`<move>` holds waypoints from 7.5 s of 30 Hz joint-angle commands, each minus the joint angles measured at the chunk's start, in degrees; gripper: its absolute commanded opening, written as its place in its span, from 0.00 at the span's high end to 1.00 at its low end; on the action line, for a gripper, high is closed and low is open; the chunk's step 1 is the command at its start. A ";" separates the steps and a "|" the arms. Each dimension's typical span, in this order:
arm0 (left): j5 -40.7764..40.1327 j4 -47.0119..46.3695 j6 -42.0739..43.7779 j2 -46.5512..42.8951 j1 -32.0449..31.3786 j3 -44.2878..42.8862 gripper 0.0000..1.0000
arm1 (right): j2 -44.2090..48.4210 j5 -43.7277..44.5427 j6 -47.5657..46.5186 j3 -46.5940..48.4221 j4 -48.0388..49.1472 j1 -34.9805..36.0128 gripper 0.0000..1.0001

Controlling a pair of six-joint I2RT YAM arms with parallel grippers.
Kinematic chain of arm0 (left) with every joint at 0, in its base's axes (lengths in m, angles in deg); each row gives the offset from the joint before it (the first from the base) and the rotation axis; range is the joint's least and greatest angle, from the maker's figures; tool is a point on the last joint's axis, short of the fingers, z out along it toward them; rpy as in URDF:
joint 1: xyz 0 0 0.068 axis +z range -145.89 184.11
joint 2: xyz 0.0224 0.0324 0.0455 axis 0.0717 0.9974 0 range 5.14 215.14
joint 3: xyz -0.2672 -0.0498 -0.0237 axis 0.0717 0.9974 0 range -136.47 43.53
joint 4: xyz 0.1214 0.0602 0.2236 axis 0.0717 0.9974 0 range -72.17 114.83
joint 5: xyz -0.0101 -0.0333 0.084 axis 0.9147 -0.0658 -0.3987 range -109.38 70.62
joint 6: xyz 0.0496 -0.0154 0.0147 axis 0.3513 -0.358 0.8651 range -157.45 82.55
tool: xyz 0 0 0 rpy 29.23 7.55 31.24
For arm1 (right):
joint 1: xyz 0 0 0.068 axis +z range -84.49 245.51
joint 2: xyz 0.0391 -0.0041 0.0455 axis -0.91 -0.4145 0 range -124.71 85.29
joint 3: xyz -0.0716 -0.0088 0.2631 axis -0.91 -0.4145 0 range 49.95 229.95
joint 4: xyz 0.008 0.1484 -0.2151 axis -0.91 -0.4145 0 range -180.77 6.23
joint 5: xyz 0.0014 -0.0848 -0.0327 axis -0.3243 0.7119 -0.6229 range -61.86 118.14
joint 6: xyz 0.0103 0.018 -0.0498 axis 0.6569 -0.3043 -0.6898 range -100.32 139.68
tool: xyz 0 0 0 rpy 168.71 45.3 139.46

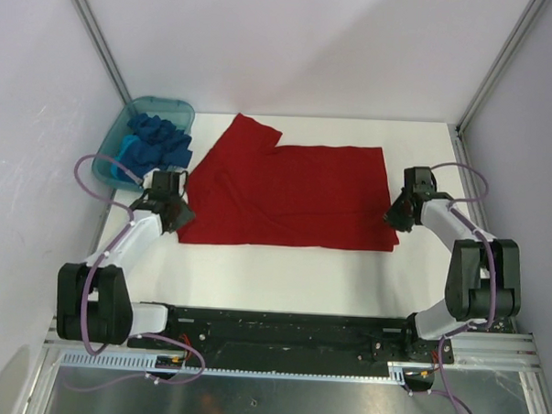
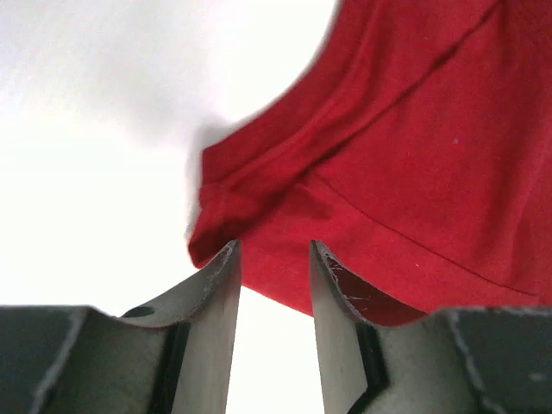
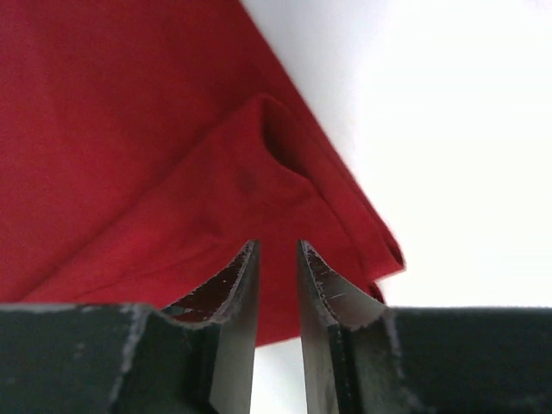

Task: Fold and stack the t-shirts
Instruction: Fold the flattened tshirt in 1/3 of the way

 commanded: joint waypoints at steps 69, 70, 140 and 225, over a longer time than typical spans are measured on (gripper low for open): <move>5.02 -3.28 -5.33 4.84 8.71 5.64 0.94 | 8.75 -0.50 0.80 -13.10 1.90 -3.06 0.98; 4.78 -3.24 -5.30 4.61 8.72 5.53 0.97 | 8.73 -0.52 0.63 -13.12 1.84 -3.91 0.99; -2.40 3.57 -0.02 -6.47 6.44 4.54 1.00 | 10.84 4.52 -3.82 -10.85 -4.01 -6.96 1.00; -6.11 7.74 5.22 -15.48 5.64 4.54 0.38 | 8.05 3.17 2.76 -12.63 5.75 7.62 0.64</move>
